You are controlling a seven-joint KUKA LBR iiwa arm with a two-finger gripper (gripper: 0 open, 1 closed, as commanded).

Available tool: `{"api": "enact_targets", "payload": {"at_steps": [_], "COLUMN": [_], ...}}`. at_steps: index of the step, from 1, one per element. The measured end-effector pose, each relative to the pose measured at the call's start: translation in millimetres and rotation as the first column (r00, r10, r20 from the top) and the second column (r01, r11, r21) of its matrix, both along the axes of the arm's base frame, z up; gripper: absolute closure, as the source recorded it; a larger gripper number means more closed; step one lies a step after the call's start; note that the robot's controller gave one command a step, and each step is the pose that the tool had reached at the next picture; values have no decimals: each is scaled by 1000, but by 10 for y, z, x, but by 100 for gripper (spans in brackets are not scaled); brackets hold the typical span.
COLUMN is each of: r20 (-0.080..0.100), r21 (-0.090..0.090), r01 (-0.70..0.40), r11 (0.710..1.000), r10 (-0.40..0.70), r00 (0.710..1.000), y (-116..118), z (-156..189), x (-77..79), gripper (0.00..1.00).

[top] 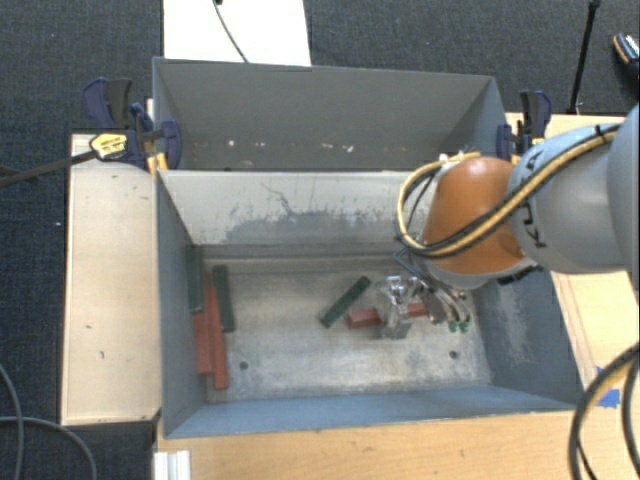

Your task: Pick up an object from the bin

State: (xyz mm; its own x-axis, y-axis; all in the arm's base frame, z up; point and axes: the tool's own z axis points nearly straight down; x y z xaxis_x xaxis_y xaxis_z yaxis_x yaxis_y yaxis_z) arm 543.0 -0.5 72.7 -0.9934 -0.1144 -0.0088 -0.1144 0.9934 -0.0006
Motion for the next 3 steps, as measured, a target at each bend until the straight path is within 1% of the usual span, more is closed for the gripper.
{"api": "enact_targets", "payload": {"at_steps": [1, 2, 3], "r20": [-5, -4, 1], "r21": [0, -1, -4], "r01": [-1, -1, -202], "r11": [1000, 1000, 979], "r10": [1, 1, 202], "r00": [1000, 1000, 979], "y": [2, -1, -334], "z": [-19, -11, 1343], "x": [-15, -12, 76], "gripper": [0, 100, 100]}}
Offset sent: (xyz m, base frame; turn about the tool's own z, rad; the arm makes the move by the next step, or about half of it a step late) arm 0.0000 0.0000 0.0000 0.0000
